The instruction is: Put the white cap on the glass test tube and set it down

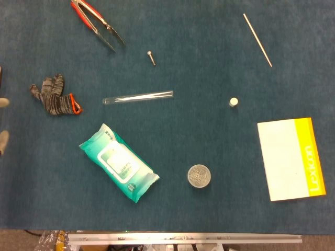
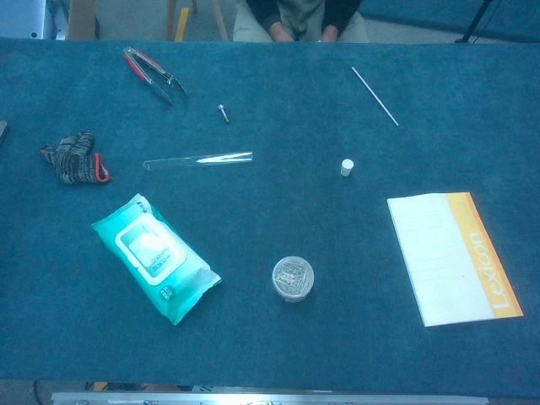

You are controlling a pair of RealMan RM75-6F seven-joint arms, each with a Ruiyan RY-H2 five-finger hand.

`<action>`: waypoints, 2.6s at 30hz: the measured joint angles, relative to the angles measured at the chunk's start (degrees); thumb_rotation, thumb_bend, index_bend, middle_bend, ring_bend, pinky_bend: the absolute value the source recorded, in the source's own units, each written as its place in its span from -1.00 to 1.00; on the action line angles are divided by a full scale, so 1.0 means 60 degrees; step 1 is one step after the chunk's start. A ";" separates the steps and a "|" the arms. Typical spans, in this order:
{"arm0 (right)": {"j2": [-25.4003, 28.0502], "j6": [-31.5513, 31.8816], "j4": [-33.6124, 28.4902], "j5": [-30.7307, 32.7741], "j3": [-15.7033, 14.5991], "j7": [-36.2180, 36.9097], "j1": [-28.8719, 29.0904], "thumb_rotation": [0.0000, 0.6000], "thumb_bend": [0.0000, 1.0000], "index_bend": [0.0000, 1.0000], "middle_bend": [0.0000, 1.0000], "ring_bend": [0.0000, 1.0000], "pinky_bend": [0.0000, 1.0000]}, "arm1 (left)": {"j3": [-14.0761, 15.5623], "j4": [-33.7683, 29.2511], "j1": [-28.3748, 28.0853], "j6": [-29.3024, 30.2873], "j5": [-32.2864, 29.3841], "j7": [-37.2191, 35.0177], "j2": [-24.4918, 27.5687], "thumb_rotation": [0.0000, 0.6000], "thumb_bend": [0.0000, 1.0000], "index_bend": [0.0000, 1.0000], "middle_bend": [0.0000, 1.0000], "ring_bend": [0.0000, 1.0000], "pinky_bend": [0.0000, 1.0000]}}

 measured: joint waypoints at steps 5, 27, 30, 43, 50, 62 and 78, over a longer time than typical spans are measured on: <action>-0.0148 -0.0161 0.0417 0.0150 0.0117 0.0320 0.0149 1.00 -0.38 -0.48 -0.65 -0.95 -0.65 | -0.0084 -0.0292 -0.0582 -0.0862 -0.0254 0.0440 -0.0219 1.00 -0.34 -0.43 -0.65 -1.00 -0.67; 0.0176 -0.1297 -0.0253 0.0264 0.0704 -0.0147 0.1440 1.00 -0.39 -0.48 -0.65 -0.95 -0.65 | -0.0425 -0.0368 -0.2840 -0.3186 -0.2206 0.2632 -0.2229 0.78 -0.34 -0.43 -0.65 -1.00 -0.67; 0.0179 -0.1387 -0.0388 0.0303 0.0706 -0.0272 0.1548 1.00 -0.39 -0.48 -0.65 -0.95 -0.65 | -0.0552 -0.0259 -0.3164 -0.3348 -0.2735 0.2915 -0.2524 0.77 -0.34 -0.43 -0.65 -1.00 -0.67; 0.0293 -0.1360 -0.0608 0.0300 0.0593 -0.0336 0.1646 1.00 -0.39 -0.48 -0.65 -0.95 -0.65 | -0.1067 0.0612 -0.4636 -0.3525 -0.5047 0.4211 -0.3947 0.75 -0.34 -0.36 -0.65 -1.00 -0.67; 0.0242 -0.1458 -0.0631 0.0324 0.0537 -0.0376 0.1773 1.00 -0.39 -0.48 -0.65 -0.95 -0.65 | -0.1232 0.1435 -0.5442 -0.3555 -0.6470 0.4846 -0.4786 0.69 -0.34 -0.34 -0.66 -0.99 -0.67; 0.0267 -0.1486 -0.0580 0.0409 0.0493 -0.0294 0.1852 1.00 -0.39 -0.48 -0.65 -0.95 -0.65 | -0.1306 0.3410 -0.6580 -0.3487 -0.8002 0.5407 -0.6365 0.63 -0.34 -0.31 -0.65 -0.99 -0.67; 0.0430 -0.1436 -0.0583 0.0407 0.0389 -0.0085 0.1811 1.00 -0.39 -0.48 -0.65 -0.95 -0.65 | -0.1162 0.4496 -0.7114 -0.3565 -0.8476 0.5177 -0.7247 0.48 -0.34 -0.35 -0.75 -0.99 -0.67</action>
